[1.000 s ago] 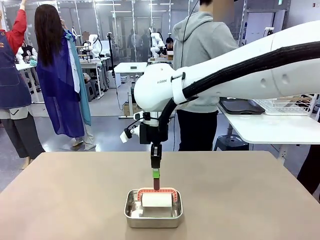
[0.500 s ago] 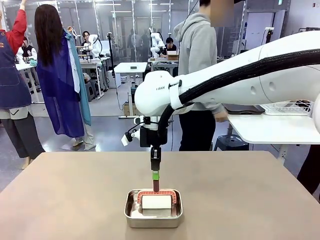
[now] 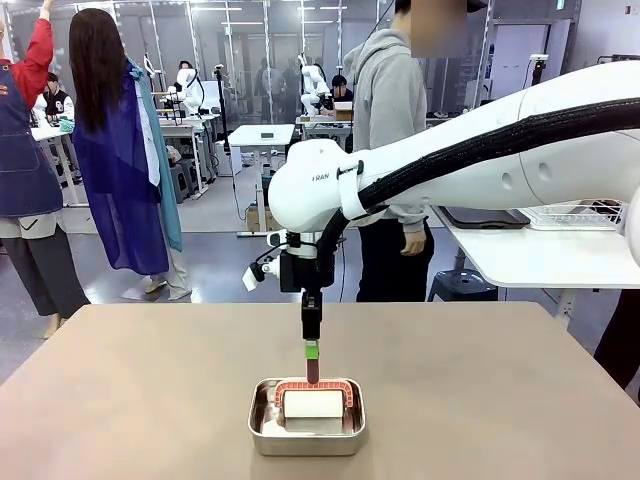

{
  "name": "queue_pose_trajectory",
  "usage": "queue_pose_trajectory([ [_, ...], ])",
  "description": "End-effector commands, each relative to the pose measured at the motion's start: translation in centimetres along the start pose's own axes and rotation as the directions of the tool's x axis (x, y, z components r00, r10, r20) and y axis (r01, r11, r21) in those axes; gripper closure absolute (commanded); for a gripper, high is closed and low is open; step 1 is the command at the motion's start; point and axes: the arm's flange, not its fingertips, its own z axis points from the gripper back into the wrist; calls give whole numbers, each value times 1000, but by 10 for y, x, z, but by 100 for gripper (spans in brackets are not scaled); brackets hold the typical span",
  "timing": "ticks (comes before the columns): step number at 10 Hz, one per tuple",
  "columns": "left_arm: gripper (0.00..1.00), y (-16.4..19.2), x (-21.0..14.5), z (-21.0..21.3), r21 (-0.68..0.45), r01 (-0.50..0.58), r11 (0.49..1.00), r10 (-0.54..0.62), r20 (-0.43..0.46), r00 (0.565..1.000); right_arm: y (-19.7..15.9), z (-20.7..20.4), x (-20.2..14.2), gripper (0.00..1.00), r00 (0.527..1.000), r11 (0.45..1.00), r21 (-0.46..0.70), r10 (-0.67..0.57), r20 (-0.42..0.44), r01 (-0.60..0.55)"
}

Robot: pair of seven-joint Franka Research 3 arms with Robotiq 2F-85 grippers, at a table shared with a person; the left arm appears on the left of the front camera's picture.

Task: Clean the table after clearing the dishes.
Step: Place the Lint Roller back on top of the Airtight Container.

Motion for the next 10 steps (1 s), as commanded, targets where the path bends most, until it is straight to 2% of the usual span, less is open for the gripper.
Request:
queue_pose_trajectory([
  [1, 1, -5, -2, 2, 1, 3, 1000, -3, -11, 1000, 6, 3, -1, 0, 1000, 1000, -22, 19, -14, -20],
  [4, 1, -5, -2, 2, 1, 3, 1000, -3, -11, 1000, 9, 4, -6, 0, 999, 1000, -21, 20, -28, -20],
  [5, 1, -5, -2, 2, 1, 3, 1000, -3, -11, 1000, 1, 3, 0, 0, 1000, 1000, -5, 2, 1, -2],
  [10, 1, -5, -2, 2, 1, 3, 1000, -3, -11, 1000, 1, 3, 0, 0, 1000, 1000, -5, 2, 1, -2],
])
